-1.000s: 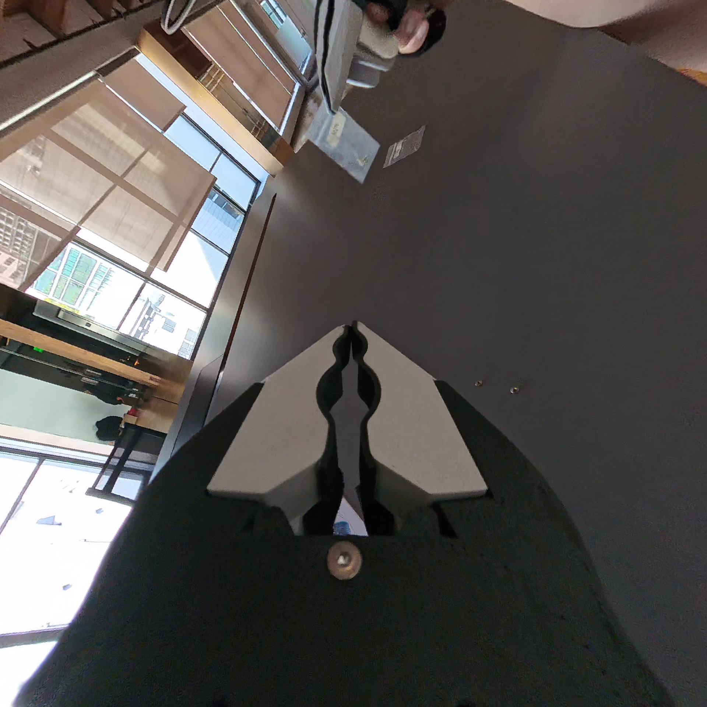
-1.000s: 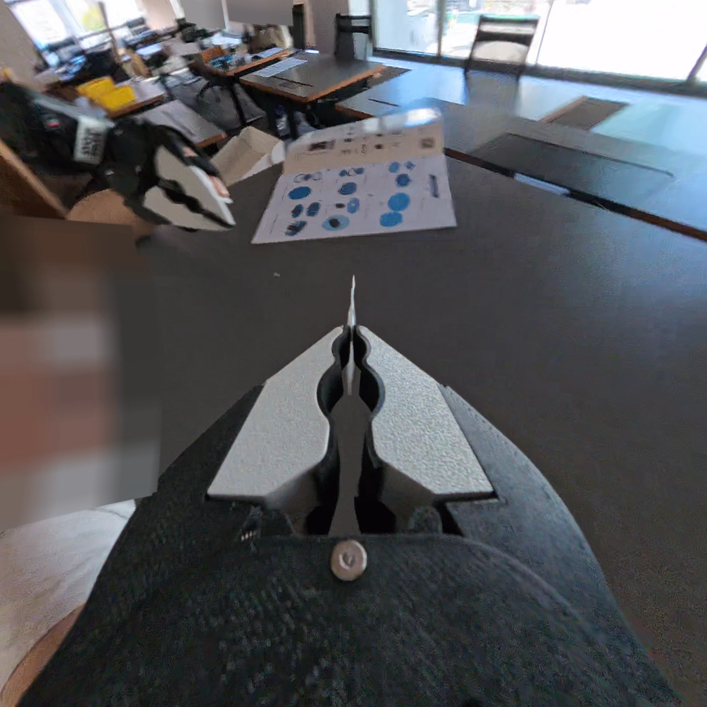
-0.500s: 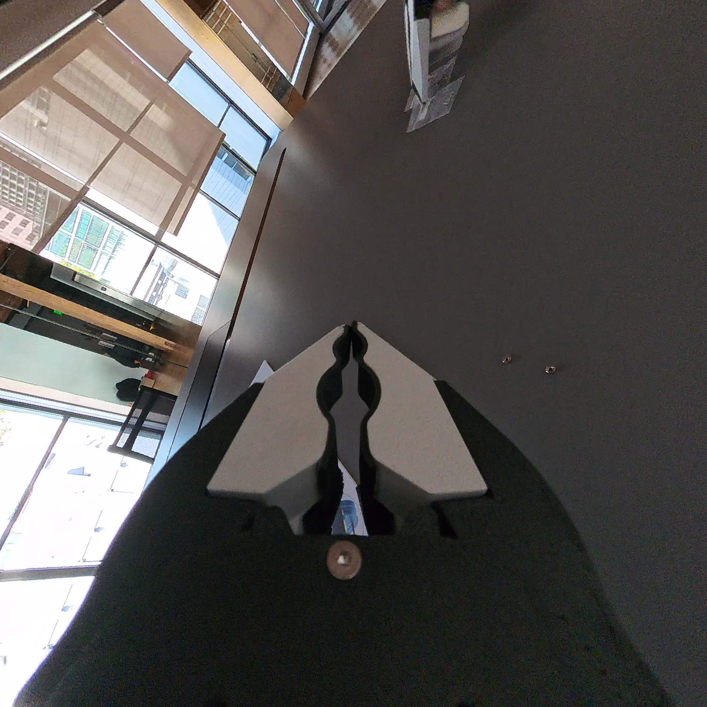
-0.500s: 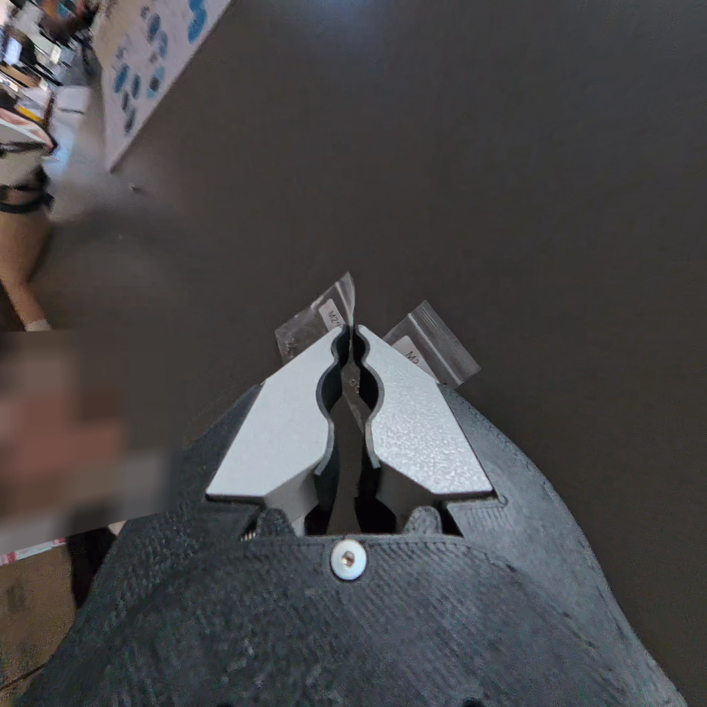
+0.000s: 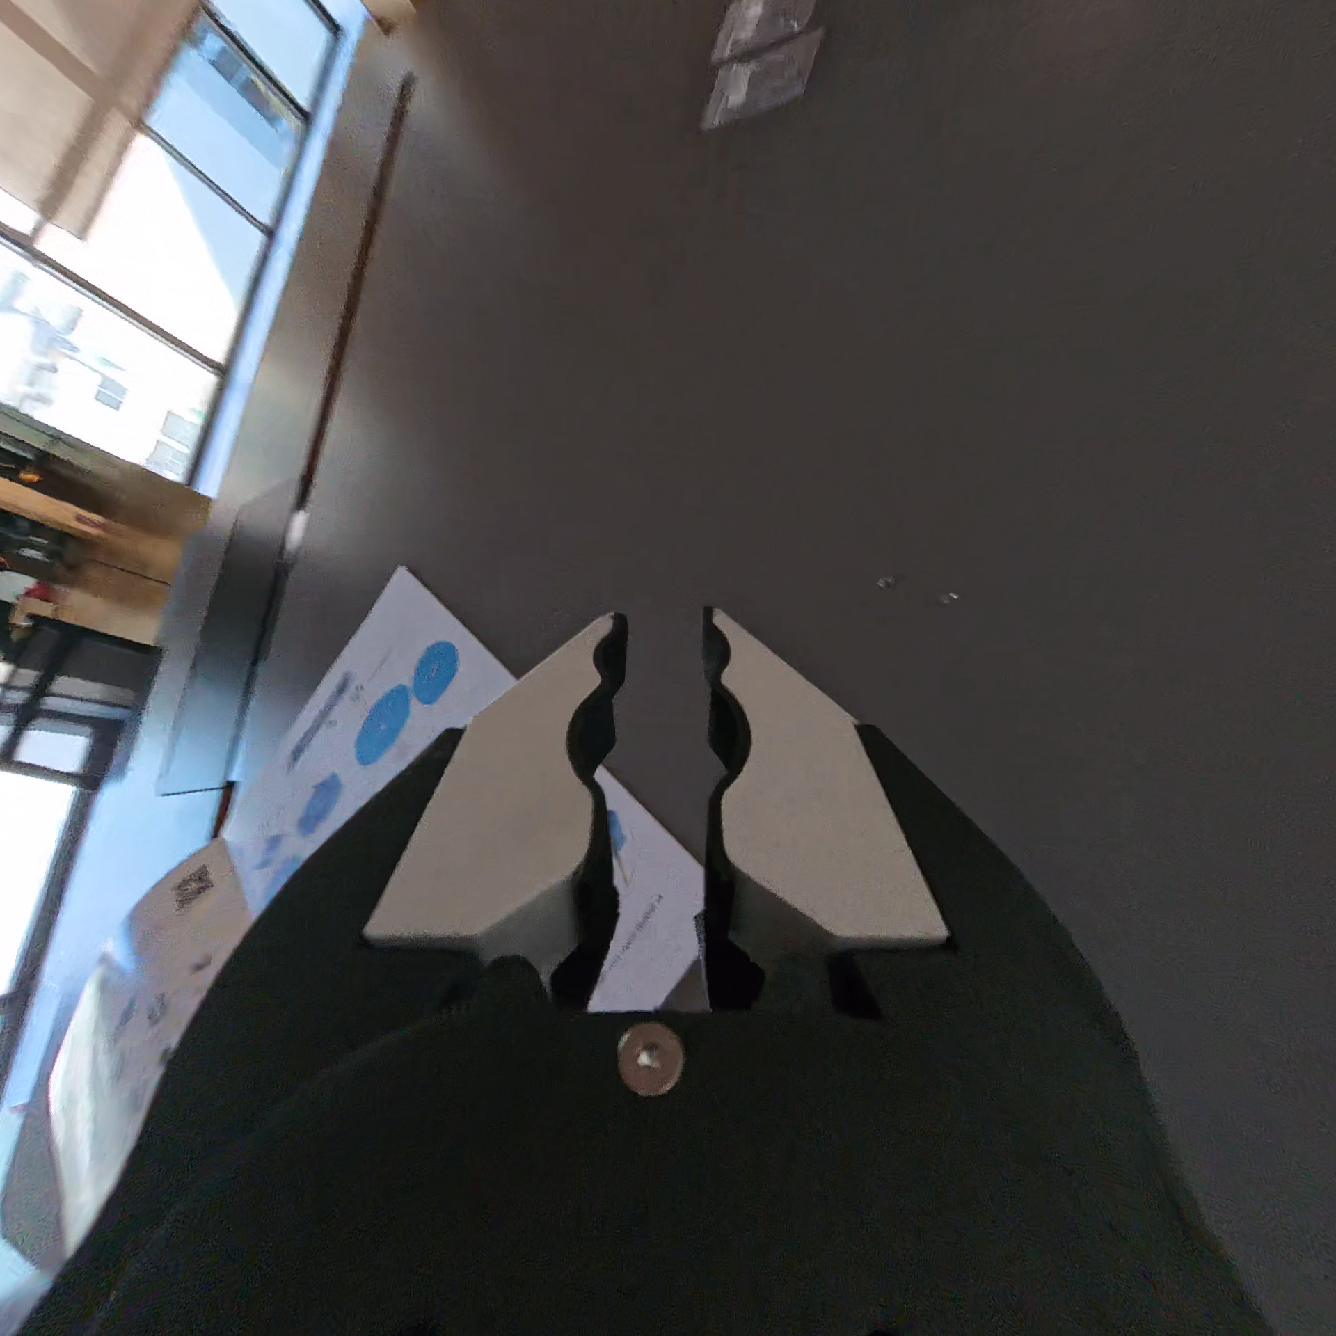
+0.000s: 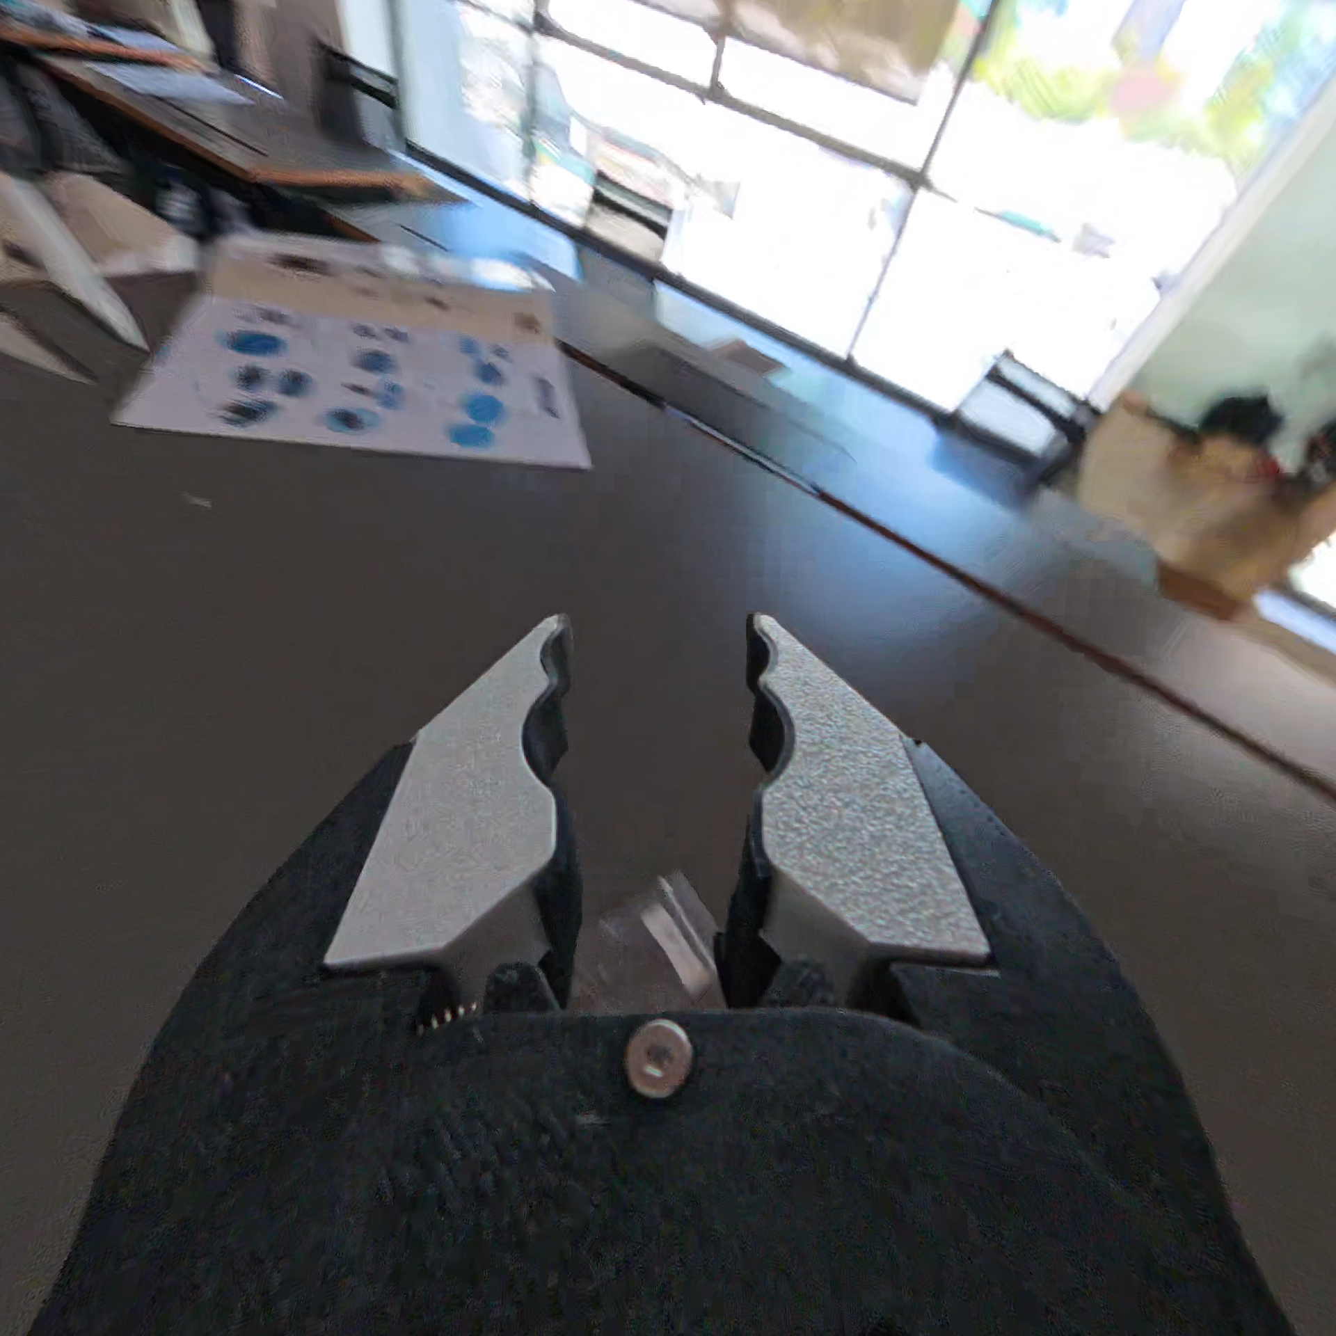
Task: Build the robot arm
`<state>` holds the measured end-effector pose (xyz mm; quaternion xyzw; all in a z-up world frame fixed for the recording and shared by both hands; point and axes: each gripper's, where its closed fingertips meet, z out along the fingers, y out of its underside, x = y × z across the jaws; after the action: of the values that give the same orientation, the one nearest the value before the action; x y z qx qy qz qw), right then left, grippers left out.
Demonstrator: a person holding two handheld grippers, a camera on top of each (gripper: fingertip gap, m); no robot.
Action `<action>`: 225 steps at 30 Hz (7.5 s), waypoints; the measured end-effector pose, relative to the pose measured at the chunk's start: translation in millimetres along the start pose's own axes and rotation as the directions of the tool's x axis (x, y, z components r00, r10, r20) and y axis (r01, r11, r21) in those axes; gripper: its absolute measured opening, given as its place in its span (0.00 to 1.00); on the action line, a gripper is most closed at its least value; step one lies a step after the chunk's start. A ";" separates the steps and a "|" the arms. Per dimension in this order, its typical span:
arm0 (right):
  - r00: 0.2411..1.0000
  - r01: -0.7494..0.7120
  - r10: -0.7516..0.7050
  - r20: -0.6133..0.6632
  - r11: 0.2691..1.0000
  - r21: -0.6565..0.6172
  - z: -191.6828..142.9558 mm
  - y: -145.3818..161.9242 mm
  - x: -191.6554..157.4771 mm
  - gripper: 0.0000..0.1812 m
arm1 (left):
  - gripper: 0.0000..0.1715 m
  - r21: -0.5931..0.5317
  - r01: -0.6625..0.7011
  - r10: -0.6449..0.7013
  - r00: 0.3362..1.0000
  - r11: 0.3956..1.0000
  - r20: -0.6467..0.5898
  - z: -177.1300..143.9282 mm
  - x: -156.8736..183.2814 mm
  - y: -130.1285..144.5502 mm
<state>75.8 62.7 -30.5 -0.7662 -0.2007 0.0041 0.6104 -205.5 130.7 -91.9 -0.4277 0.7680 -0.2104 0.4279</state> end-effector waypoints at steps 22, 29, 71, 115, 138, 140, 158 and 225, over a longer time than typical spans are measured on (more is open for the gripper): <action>0.671 0.436 -0.189 0.717 0.883 -0.175 168.6 17.5 -254.8 0.12 | 0.09 -0.212 0.051 -0.048 0.999 0.976 0.016 22.1 -4.0 47.9; 0.653 0.417 -0.136 0.745 0.886 -0.204 176.7 24.7 -253.8 0.03 | 0.09 -0.240 0.024 -0.019 1.000 0.971 0.024 24.1 -4.0 52.8; 0.593 0.616 -0.185 0.783 0.730 -0.294 138.5 38.8 -250.4 0.00 | 0.07 -0.128 -0.023 0.020 0.999 0.992 -0.029 18.8 21.6 15.6; 0.710 0.470 -0.202 0.675 0.849 -0.241 114.8 14.3 -200.1 0.00 | 0.01 -0.382 -0.108 -0.041 0.931 0.918 -0.362 35.3 95.2 8.0; 0.711 0.471 -0.187 0.678 0.843 -0.262 112.7 22.1 -199.9 0.00 | 0.11 -0.544 -0.117 -0.185 0.864 0.831 -0.468 23.4 98.8 16.9; 0.711 0.472 -0.188 0.677 0.842 -0.262 112.7 22.2 -199.9 0.00 | 0.12 -0.531 -0.093 -0.204 0.857 0.842 -0.473 24.1 97.5 17.1; 0.720 0.478 -0.192 0.667 0.834 -0.277 114.7 25.9 -195.9 0.00 | 0.05 -0.565 -0.187 -0.158 0.848 0.803 -0.505 21.7 99.3 19.2; 0.339 0.807 -0.279 0.899 0.578 -0.125 477.4 -89.7 -912.4 0.00 | 0.01 0.230 0.790 -0.822 0.549 0.569 0.150 -467.4 252.3 637.7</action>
<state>-910.3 239.0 -285.8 -0.6907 -0.7027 0.0744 0.1537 -968.5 247.5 -396.8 -0.7244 0.4115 -0.3814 0.4006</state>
